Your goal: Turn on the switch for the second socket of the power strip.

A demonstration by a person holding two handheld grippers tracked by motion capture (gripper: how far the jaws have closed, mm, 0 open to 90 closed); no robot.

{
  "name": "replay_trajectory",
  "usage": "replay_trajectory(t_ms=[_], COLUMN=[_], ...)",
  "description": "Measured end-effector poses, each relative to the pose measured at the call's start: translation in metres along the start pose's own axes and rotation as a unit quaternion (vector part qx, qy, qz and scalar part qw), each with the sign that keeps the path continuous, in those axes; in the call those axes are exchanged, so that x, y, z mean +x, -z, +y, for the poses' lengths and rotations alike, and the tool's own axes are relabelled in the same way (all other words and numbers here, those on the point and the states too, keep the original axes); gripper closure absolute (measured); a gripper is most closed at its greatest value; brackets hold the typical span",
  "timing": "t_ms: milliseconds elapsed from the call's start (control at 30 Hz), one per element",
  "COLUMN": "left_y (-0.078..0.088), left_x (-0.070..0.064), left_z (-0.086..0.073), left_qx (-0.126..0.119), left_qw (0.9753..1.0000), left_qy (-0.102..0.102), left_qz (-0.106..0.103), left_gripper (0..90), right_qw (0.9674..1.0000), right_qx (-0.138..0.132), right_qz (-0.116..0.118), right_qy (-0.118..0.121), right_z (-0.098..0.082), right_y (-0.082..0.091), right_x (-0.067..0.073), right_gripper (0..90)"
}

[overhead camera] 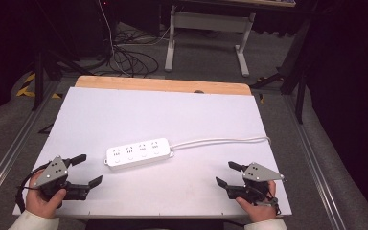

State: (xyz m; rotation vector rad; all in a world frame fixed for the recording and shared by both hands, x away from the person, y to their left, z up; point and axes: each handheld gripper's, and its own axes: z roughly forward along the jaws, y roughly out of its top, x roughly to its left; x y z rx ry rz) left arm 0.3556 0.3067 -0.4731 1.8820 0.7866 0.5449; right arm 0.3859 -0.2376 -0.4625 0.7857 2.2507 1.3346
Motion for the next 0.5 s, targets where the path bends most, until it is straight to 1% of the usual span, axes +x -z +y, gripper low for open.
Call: replay_trajectory(t_ms=[33, 133, 233, 267, 333, 400, 467, 500], left_y=[0.0, 0.0002, 0.0003, 0.0006, 0.0011, 0.0013, 0.0005, 0.0003], left_x=[-0.0008, -0.0017, -0.0003, 0.0009, 0.0024, 0.0032, 0.0014, 0.0008], left_z=[-0.0008, -0.0052, -0.0092, -0.0095, -0.0098, -0.01, -0.0095, -0.0089], left_qx=[0.002, 0.004, 0.001, -0.001, -0.007, -0.009, -0.005, -0.001], left_qw=[1.0, 1.0, 0.9994, 0.9992, 0.9983, 0.9976, 0.9982, 0.9987], left_qy=[-0.003, 0.003, 0.021, 0.026, 0.043, 0.051, 0.045, 0.037], left_qz=[0.001, -0.008, -0.027, -0.03, -0.039, -0.047, -0.04, -0.036], left_gripper=[7.9, 8.2, 8.2, 8.2, 8.1, 7.6, 7.6, 7.9], right_qw=[1.0, 1.0, 1.0, 1.0, 1.0, 1.0, 1.0, 1.0], right_qx=[0.001, 0.002, 0.003, 0.002, 0.003, 0.003, 0.007, 0.008], right_qz=[-0.001, 0.0, 0.0, 0.0, 0.0, 0.001, 0.0, -0.002], right_qy=[0.0, 0.001, 0.003, 0.003, 0.004, 0.003, 0.003, 0.004], right_z=[0.0, 0.0, 0.0005, 0.0006, 0.0005, 0.0003, 0.0005, 0.0005], right_y=[0.0001, -0.0006, -0.0008, -0.0007, -0.0009, -0.0013, -0.0019, -0.0024], right_x=[0.0, 0.0002, 0.0007, 0.0008, 0.0005, 0.0007, 0.0011, 0.0012], right_gripper=[28.6, 28.6, 28.6, 28.6, 28.6, 28.6, 28.6, 28.6])
